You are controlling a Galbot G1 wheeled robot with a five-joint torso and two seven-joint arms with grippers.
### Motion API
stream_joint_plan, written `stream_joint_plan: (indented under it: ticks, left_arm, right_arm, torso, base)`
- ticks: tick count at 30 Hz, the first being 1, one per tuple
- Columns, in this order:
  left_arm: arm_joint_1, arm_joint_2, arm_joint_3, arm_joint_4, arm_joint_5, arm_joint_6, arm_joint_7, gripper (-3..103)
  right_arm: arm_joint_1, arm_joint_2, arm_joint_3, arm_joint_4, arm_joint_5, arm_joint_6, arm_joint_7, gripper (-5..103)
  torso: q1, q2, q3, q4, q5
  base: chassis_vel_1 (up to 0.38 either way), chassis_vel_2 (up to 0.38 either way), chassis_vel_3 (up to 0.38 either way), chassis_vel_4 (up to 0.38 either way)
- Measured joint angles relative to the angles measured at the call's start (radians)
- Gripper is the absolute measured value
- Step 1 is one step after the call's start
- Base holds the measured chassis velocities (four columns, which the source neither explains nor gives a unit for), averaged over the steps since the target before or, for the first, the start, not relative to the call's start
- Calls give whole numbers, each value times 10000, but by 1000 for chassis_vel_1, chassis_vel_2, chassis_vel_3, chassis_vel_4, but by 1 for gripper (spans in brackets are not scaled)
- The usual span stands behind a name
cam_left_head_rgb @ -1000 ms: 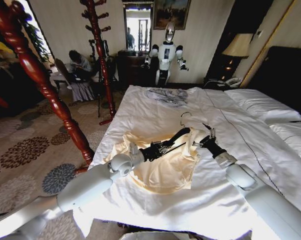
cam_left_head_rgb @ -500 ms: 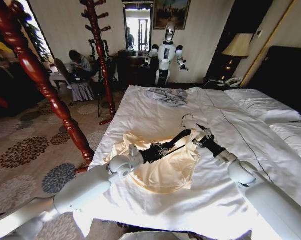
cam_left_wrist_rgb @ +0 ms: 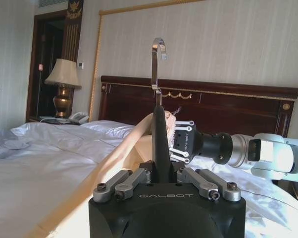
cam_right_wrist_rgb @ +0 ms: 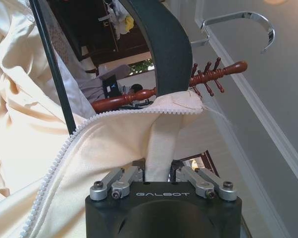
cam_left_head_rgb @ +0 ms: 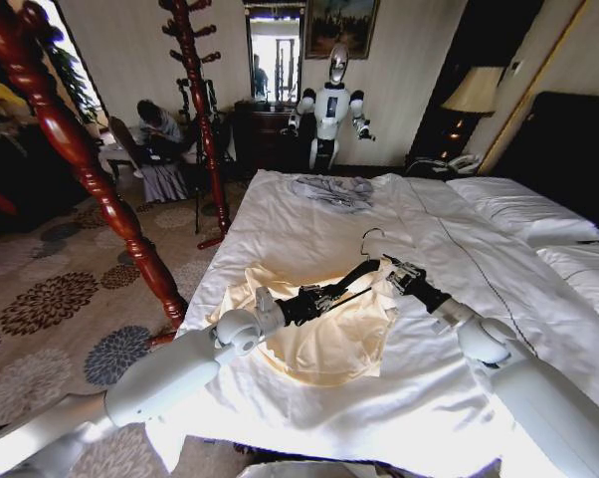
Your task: Pick up the clothes from the bed and hang them on the clothes hanger.
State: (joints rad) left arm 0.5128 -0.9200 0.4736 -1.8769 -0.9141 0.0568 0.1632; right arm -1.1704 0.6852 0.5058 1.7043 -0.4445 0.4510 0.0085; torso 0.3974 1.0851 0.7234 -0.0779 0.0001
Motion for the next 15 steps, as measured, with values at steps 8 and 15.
stream_joint_plan:
  ticks: [8,15]
  left_arm:
    - [159,14,-57,-270,82,230,-386,14]
    - [192,170,-359,-452,163,348,-615,43]
  right_arm:
    - [-9,97,-35,-53,52,-22,176,24]
    - [-9,154,-50,-245,139,-180,455,20]
  torso:
    - [0,0,0,0,0]
    - [0,0,0,-1,1]
  base:
    - [0,0,0,0]
    - [0,0,0,0]
